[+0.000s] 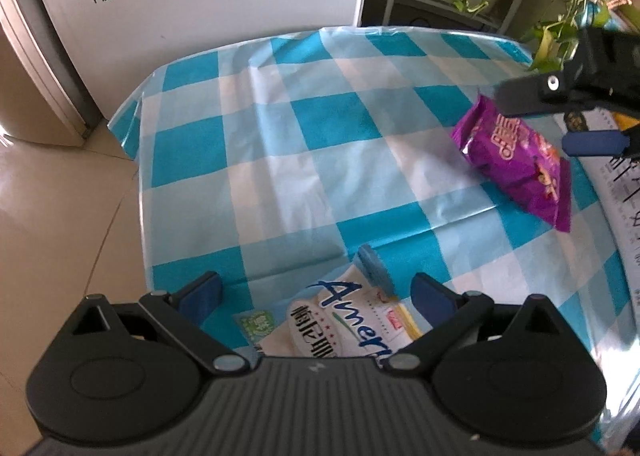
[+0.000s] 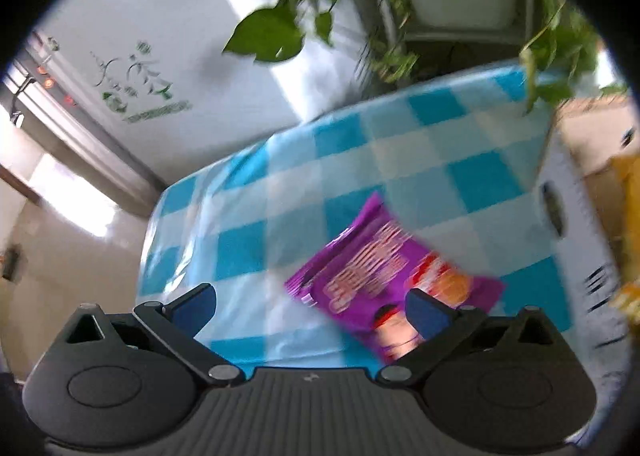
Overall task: Organize snacks
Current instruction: 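Grasp the white Ameria pack with the left gripper while the right grasps the purple pack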
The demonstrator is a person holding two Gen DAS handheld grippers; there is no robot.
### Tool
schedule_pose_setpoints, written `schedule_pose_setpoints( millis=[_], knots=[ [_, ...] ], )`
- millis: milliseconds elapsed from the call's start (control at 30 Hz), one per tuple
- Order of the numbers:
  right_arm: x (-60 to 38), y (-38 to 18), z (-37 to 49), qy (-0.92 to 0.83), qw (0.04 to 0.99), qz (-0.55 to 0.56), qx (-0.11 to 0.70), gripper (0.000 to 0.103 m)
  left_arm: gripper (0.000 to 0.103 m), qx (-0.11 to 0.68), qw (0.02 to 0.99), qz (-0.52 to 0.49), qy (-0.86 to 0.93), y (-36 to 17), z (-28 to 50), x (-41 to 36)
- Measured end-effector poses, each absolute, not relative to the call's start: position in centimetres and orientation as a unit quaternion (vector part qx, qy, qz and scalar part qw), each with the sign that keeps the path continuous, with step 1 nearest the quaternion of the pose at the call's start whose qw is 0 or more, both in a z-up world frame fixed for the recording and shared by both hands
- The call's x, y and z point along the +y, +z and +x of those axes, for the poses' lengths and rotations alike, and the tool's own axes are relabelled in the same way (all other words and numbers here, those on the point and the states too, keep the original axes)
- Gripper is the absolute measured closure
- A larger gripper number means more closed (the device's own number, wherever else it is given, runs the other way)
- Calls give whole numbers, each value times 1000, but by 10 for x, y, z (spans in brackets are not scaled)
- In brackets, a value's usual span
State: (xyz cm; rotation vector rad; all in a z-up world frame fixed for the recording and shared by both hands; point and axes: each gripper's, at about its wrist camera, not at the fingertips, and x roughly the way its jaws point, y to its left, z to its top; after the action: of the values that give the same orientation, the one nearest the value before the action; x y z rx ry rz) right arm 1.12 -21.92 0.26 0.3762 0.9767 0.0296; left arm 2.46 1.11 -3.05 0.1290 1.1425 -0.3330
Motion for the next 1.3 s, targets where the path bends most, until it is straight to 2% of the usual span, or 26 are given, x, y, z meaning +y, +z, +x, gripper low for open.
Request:
schedule_pose_setpoints(
  millis=[133, 367, 600, 867, 1300],
  knots=[
    [-225, -5, 12, -22, 868, 145, 475, 0, 3, 539, 822, 56, -173, -29, 23, 10],
    [-216, -26, 12, 3, 841, 182, 509, 0, 3, 537, 813, 63, -215, -25, 14, 11],
    [-213, -21, 10, 59, 826, 235, 508, 0, 3, 537, 792, 80, -279, -25, -1, 4],
    [-222, -3, 8, 22, 854, 188, 484, 0, 3, 492, 811, 123, -291, -8, -10, -1],
    [-210, -25, 26, -25, 866, 104, 488, 0, 1, 500, 795, 169, -299, -34, -8, -15]
  ],
)
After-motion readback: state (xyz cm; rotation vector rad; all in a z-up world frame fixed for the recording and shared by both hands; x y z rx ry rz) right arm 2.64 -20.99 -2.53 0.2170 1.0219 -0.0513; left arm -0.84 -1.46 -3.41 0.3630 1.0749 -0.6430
